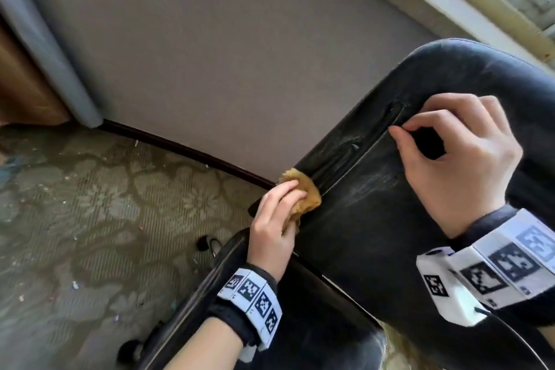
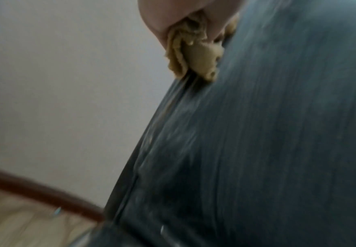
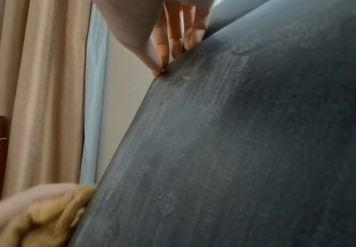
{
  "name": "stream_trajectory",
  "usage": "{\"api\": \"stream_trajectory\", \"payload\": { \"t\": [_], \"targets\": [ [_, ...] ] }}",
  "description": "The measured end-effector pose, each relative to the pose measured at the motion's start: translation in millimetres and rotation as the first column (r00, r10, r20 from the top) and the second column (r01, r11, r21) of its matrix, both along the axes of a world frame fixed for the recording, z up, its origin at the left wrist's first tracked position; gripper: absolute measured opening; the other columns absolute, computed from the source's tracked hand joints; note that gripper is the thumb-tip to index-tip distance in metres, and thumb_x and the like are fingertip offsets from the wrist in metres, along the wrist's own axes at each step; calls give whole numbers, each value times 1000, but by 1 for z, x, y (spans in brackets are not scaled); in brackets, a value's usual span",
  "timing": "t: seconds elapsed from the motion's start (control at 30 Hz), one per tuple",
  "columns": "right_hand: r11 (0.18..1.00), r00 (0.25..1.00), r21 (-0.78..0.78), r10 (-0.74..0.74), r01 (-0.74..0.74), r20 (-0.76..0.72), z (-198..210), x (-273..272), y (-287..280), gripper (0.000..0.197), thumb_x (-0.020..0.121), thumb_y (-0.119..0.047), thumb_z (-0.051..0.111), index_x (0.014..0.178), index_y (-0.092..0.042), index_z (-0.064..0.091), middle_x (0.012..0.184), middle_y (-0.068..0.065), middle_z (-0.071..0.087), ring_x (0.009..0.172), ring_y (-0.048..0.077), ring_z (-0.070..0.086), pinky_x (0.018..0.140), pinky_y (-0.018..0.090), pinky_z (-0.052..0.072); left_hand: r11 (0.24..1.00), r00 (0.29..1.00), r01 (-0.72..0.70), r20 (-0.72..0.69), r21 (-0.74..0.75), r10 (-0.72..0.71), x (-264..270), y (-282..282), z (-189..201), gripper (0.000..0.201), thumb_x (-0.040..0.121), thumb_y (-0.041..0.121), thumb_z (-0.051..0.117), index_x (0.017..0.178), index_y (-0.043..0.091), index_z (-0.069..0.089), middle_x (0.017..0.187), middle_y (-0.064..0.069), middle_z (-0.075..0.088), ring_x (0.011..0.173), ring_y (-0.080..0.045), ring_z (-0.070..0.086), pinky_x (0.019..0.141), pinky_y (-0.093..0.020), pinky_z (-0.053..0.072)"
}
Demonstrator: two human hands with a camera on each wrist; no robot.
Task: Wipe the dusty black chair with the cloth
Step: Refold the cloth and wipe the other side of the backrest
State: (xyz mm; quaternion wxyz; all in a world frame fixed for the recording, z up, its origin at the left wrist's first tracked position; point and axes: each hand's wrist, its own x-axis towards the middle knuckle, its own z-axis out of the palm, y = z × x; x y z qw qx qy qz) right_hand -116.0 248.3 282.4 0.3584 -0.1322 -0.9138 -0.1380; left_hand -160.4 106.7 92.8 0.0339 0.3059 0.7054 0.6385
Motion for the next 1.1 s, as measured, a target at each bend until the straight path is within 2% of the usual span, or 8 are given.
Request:
{"api": "stream_trajectory", "payload": {
  "t": [0.27, 0.4, 0.57, 0.7, 0.83, 0.97, 1.03, 1.1],
  "targets": [
    [1000, 1000, 2, 6, -6, -16, -3, 2, 3, 25, 85, -20, 69, 69, -2, 69, 82, 13, 68, 74, 29, 54, 71, 20, 37, 939, 938, 50, 338, -341, 72, 7, -23, -80, 61, 69, -24, 54, 119, 10, 63, 117, -7, 66, 111, -23, 62, 98, -9, 32],
    [1000, 1000, -7, 8, -8, -13, -4, 2, 4, 26, 86, -21, 68, 68, -2, 69, 82, 13, 68, 75, 29, 53, 72, 20, 36, 990, 920, -26, 384, -141, 79, -23, -13, -40, 65, 70, -22, 51, 114, 24, 65, 116, 7, 64, 110, -10, 62, 99, -15, 44],
    [1000, 1000, -16, 11, -12, -24, -3, 2, 5, 25, 85, -19, 69, 67, -2, 69, 82, 13, 68, 75, 27, 53, 71, 20, 37, 992, 994, 28, 99, 120, -40, -17, 21, 11, 53, 70, -18, 53, 117, 6, 64, 121, 0, 61, 115, -8, 58, 103, -23, 43],
    [1000, 1000, -11, 5, -6, -24, -2, 4, 7, 25, 84, -18, 70, 66, -2, 69, 80, 13, 68, 71, 29, 54, 69, 20, 37, 996, 995, 9, 103, -90, 0, -12, 5, -50, 49, 70, -18, 55, 112, 6, 67, 110, 5, 63, 105, -4, 59, 97, -19, 44],
    [1000, 1000, -7, -5, 5, -27, -4, 4, 9, 26, 85, -18, 70, 65, -2, 69, 81, 12, 68, 72, 28, 52, 69, 21, 37, 882, 945, 261, 289, -392, -151, -21, -24, -77, 55, 72, -17, 52, 111, 17, 70, 109, 2, 70, 94, -20, 68, 78, -16, 49],
    [1000, 1000, -15, -4, 4, -18, -4, 5, 10, 26, 86, -19, 68, 66, -2, 69, 81, 13, 68, 73, 29, 53, 72, 20, 37, 950, 857, 198, 512, -239, -50, -52, -10, -42, 66, 76, -16, 43, 115, 34, 63, 104, -2, 73, 72, -10, 67, 63, -24, 57],
    [1000, 1000, -13, -3, 3, -24, -4, 5, 9, 26, 85, -19, 69, 66, -1, 69, 81, 13, 68, 73, 29, 53, 71, 20, 37, 989, 888, 67, 460, -132, 2, -60, 4, -8, 61, 76, -17, 46, 116, 25, 66, 100, -1, 73, 66, 1, 64, 64, -11, 53],
    [1000, 999, -14, 0, 0, -35, -5, 4, 9, 25, 85, -18, 69, 65, -1, 69, 81, 13, 68, 73, 28, 53, 71, 20, 37, 995, 925, 70, 369, 67, -90, -55, 15, 26, 56, 76, -17, 52, 113, 22, 68, 104, 6, 72, 79, 4, 66, 73, -16, 55]
  ]
}}
